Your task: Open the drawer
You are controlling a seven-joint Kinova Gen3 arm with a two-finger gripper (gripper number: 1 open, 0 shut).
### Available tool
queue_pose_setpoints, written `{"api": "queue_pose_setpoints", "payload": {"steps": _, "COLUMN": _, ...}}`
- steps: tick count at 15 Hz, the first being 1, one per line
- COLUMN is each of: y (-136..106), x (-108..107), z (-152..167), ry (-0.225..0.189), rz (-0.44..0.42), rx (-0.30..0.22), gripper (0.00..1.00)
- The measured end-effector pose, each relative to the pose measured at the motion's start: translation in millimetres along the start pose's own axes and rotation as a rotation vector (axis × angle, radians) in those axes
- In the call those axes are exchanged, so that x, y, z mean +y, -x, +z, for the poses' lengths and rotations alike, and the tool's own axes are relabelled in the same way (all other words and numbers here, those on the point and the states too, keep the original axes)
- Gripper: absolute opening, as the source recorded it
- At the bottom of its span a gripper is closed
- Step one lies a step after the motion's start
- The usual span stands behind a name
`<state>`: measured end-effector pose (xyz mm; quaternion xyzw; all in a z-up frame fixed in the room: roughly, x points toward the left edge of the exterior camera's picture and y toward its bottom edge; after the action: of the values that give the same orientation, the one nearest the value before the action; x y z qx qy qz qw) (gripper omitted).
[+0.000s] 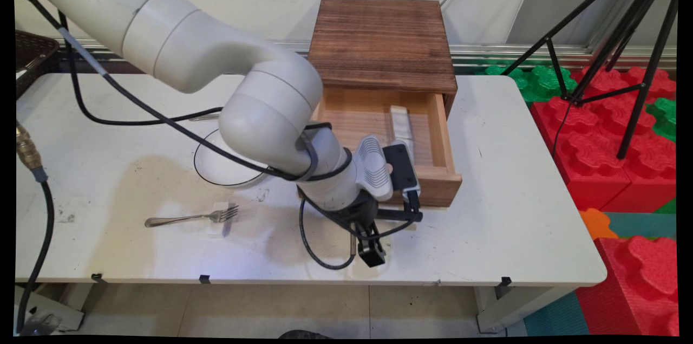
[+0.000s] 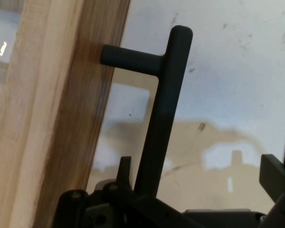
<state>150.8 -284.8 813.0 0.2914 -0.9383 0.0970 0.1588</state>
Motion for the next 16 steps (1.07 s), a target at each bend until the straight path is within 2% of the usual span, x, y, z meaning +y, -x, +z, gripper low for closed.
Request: {"api": "queue_pose_setpoints", "payload": {"steps": 16, "y": 11, "x": 40, "z": -15, "ry": 0.052, "rz": 0.013, "rx": -0.006, "gripper": 1.0}}
